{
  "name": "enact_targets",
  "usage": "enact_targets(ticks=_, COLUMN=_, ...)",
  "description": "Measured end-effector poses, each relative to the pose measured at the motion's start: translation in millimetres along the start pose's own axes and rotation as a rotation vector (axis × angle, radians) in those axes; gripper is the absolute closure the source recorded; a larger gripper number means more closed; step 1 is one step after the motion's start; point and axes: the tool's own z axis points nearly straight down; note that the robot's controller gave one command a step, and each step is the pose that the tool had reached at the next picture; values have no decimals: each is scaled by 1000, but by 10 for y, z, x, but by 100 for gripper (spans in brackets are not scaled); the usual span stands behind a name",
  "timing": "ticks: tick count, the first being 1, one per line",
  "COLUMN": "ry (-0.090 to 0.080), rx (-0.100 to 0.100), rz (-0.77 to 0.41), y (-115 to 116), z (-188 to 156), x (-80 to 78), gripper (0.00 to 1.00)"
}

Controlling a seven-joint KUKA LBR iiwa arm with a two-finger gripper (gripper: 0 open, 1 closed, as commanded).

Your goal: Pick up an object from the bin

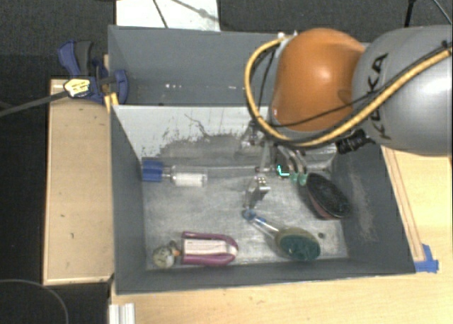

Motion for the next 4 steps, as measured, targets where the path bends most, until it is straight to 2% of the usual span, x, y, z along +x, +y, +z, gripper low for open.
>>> enact_targets(ticks=1, ry=-2, rx=2, rz=-75, y=-447, z=254, x=315, gripper=0)
enact_targets(ticks=2, ry=-1, rx=2, rz=-305, y=-876, z=951, x=481, gripper=0)
enact_targets(ticks=3, ry=-8, rx=-2, rz=-231, y=-1206, z=1586, x=422, gripper=0)
enact_targets(ticks=4, ry=-21, rx=0, rz=-232, y=-1195, z=1539, x=385, gripper=100)
